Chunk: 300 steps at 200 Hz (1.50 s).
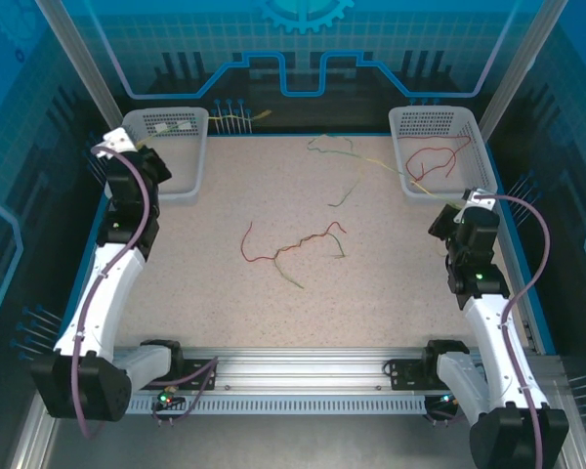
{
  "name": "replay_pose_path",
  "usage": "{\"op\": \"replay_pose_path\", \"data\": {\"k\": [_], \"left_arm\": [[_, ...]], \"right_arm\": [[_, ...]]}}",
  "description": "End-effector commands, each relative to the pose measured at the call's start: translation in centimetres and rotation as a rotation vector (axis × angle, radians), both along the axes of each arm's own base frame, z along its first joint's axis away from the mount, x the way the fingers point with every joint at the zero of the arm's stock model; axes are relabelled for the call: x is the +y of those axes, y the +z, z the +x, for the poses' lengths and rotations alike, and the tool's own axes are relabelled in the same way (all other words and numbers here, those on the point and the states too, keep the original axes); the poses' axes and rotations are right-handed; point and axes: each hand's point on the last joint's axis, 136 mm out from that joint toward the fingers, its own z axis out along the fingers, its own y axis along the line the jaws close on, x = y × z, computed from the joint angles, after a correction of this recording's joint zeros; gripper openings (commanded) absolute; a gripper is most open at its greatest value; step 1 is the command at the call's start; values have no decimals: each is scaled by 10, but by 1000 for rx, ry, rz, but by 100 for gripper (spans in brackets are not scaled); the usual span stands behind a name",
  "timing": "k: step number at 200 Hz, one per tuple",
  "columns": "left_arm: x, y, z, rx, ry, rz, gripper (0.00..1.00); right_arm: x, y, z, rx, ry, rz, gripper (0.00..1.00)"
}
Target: Untangle the cables
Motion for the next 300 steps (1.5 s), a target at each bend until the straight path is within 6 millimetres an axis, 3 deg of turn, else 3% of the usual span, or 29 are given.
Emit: {"op": "replay_pose_path", "data": {"k": [1,103,166,185,222,248,273,300], "left_arm": [[29,8,-9,-8,104,18,0],[100,-45,35,231,338,43,0],[124,-60,22,224,448,-8,0],[149,-75,2,251,574,-87,0],[162,-73,-13,219,631,-80,0],[154,-78,7,246,523,-73,0],[130,-110,57,395,268,-119,0],[114,-141,83,530,206,-104,0]], "right_arm": [[-3,-1,0,-6,-8,4,0],[-1,10,-7,-31,9,-22,0],[-3,13,-10,-31,6,-45,0],[-3,14,-9,-32,8,-49,0],[-3,14,-8,-30,9,-47,0],[-2,12,-7,-32,15,-38,0],[1,13,-6,-33,23,-32,0],[3,16,-8,-41,28,-35,0]]}}
